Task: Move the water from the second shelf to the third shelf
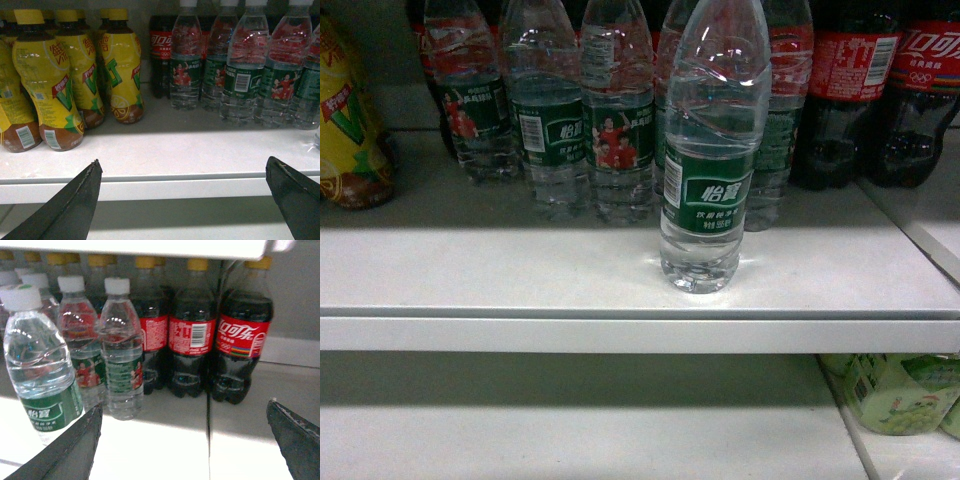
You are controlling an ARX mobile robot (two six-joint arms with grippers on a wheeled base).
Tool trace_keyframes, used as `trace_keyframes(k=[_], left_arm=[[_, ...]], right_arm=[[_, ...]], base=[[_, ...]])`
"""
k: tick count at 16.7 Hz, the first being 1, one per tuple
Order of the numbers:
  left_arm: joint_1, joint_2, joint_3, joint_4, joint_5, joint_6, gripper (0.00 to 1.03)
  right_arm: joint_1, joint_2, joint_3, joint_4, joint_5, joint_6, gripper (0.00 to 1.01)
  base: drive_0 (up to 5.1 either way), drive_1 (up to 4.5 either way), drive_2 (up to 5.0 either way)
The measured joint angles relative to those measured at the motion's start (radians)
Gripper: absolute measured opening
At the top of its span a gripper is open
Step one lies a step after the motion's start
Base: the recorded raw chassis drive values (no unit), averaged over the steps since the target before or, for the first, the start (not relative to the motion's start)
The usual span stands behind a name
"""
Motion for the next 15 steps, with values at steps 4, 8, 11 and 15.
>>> trace_keyframes(k=[4,8,11,15], left_arm=[[0.000,0.000,0.000,0.000,0.000,0.000,0.98],[0.000,0.000,0.000,0.000,0.000,0.000,0.98],[0.000,0.000,0.000,0.000,0.000,0.000,0.98],[0.000,0.000,0.000,0.000,0.000,0.000,0.98]], right_arm=[[0.019,0.077,0.017,0.027,-0.040,-0.024,0.98],[0.056,0.181,0.056,0.055,-0.097,-0.056,0.98],[0.092,0.325,0.102,0.093,-0.098,-0.084,0.98],[0.181,0.436,0.129,0.151,-0.089,-0.102,0.98]], base=[[0.0,0.00,0.0],[0.0,0.00,0.0],[0.0,0.00,0.0],[0.0,0.00,0.0]])
